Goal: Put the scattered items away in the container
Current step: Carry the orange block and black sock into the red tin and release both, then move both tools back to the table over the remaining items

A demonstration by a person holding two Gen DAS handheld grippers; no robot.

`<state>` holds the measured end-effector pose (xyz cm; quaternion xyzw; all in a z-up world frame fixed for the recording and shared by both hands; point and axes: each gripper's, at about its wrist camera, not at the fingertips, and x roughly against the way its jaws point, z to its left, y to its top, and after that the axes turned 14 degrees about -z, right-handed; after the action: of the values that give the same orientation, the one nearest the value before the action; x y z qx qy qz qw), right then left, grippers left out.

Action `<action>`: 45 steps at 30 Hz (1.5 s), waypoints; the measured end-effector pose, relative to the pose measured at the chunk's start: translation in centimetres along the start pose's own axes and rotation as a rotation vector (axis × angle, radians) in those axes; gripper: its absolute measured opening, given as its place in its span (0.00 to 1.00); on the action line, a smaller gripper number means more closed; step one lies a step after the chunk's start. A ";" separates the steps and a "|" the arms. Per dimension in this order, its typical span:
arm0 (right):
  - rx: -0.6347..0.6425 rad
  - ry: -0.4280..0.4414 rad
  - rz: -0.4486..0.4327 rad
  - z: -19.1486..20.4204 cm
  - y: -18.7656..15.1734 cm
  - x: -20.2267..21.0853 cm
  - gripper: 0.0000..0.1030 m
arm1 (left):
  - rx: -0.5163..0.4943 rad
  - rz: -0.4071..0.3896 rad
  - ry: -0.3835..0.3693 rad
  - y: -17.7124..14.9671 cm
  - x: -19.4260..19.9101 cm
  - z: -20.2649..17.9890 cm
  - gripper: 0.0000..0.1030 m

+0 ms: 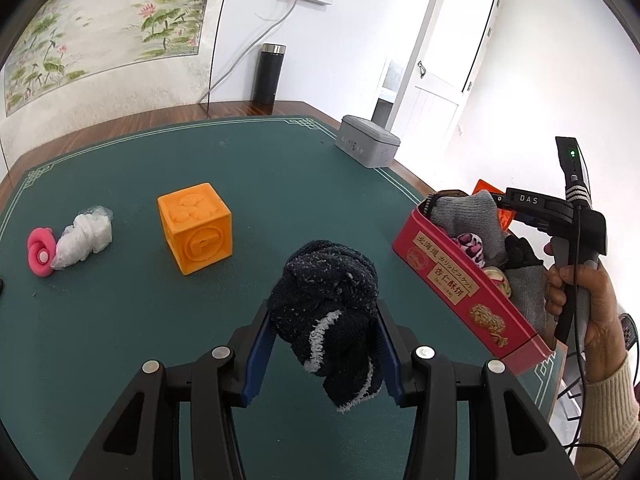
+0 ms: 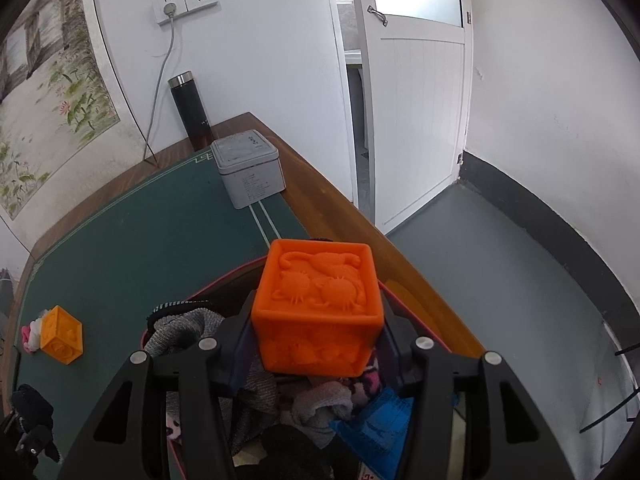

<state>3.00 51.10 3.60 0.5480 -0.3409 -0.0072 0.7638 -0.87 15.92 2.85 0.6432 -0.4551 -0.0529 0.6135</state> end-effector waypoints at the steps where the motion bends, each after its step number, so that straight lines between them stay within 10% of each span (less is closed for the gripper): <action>1: -0.002 0.006 -0.019 0.1 0.0 0.6 0.56 | -0.004 0.002 -0.006 0.0 0.0 -0.3 0.47; 13: 0.032 0.006 -0.273 0.6 -0.9 10.6 0.69 | -0.080 0.005 -0.171 1.6 -0.9 -8.1 0.47; 26: -0.067 -0.015 -0.334 -3.9 -2.3 14.6 0.68 | -0.226 0.049 -0.317 0.9 -8.3 -18.0 0.47; 45: -0.091 0.017 -0.336 -3.3 -3.2 13.9 0.68 | -0.181 0.114 -0.409 0.4 -10.4 -17.4 0.64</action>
<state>16.61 47.20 7.48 0.5623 -0.2371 -0.1456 0.7787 3.79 35.67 2.25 0.5345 -0.5990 -0.1882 0.5658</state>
